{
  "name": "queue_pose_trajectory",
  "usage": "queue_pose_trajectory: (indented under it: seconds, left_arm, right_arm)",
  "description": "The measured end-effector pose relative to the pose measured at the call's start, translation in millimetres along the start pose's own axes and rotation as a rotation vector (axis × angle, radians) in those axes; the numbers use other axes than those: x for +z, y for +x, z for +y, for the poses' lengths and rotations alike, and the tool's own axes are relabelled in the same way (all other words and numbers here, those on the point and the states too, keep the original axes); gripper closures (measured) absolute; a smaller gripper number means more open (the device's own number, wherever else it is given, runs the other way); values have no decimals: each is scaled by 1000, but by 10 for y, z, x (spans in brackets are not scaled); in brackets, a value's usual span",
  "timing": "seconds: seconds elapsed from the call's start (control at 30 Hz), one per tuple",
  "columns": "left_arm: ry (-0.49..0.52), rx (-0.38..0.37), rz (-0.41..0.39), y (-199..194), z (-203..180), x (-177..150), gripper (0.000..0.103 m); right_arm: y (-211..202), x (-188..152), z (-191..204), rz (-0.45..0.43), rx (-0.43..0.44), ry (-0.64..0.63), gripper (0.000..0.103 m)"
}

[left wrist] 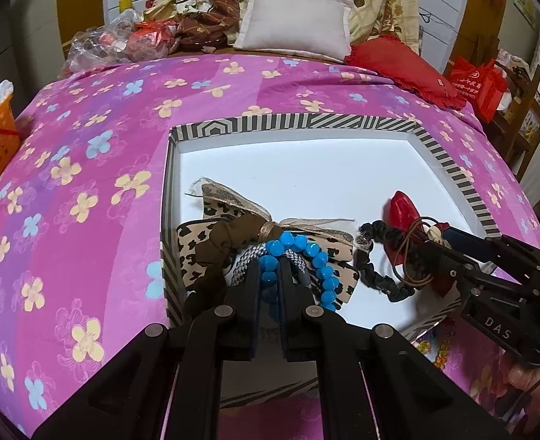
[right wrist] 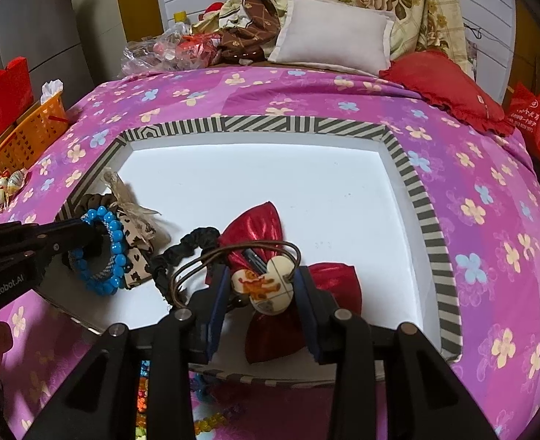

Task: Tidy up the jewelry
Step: 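Open both tools to release the hair tie and blue bracelet in the box, then withdraw both tools toward the colourful beaded bracelets beside the box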

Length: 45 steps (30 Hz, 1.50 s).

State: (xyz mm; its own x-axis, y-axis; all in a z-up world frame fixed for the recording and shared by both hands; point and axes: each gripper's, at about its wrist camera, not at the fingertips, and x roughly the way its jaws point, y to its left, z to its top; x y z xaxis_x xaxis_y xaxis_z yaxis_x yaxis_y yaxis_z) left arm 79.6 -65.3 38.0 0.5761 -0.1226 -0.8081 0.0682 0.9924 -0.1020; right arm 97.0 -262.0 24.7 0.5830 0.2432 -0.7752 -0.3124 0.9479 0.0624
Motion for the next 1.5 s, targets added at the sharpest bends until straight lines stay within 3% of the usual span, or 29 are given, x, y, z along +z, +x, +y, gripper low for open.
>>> queue_pose_trajectory:
  seconds: [0.1, 0.23, 0.3, 0.5, 0.6, 1.03, 1.5]
  left_arm:
    - [-3, 2, 0, 0, 6, -13, 103]
    - [-9, 1, 8, 0, 11, -19, 103]
    - [-7, -1, 10, -10, 7, -25, 102]
    - [3, 6, -10, -106, -27, -44, 85]
    - [10, 29, -42, -212, -40, -51, 82]
    - [-17, 59, -120, -676, -32, -149, 81]
    - [-10, 49, -158, -1012, -201, -507, 81]
  right_arm:
    - [-13, -6, -18, -1, 7, 12, 63]
    - [-40, -9, -54, -7, 17, 38, 43]
    - [-67, -14, -74, -14, 26, 50, 42]
    - [-158, -23, -57, -27, 23, 50, 42]
    - [-241, -29, -34, -43, 28, 51, 41]
    - [-736, -148, 151, -109, 31, 26, 33]
    - [-1158, -633, 210, -122, 16, 21, 29]
